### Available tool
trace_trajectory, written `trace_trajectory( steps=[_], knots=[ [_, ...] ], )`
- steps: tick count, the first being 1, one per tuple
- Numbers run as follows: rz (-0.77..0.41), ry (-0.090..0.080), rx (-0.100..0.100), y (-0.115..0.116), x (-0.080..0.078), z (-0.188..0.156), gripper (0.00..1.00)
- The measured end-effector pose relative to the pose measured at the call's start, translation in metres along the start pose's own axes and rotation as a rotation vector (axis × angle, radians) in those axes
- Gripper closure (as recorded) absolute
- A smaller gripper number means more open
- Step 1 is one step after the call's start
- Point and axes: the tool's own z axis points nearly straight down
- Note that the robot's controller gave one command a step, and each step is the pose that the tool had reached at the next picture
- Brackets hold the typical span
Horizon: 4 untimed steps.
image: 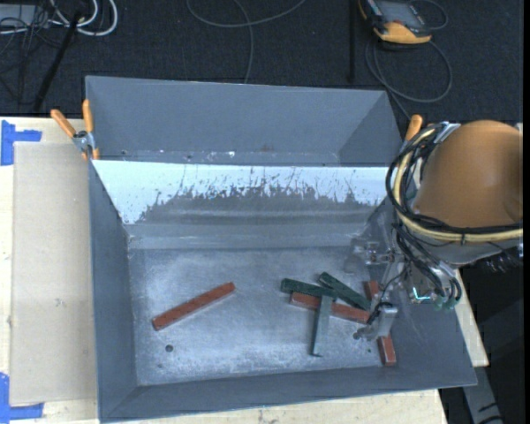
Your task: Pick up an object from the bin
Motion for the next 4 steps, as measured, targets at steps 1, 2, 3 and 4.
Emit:
trace_trajectory(
  steps=[1,2,3,4],
  knots=[
    [-0.338,-0.003,0.000,0.025,-0.044,0.110,0.00],
    [-0.314,-0.001,0.000,0.013,-0.065,0.168,0.00],
    [-0.317,-0.012,0.002,0.013,-0.069,0.160,1.00],
    [-0.563,-0.017,0.004,0.028,-0.074,0.047,1.00]
  ],
)
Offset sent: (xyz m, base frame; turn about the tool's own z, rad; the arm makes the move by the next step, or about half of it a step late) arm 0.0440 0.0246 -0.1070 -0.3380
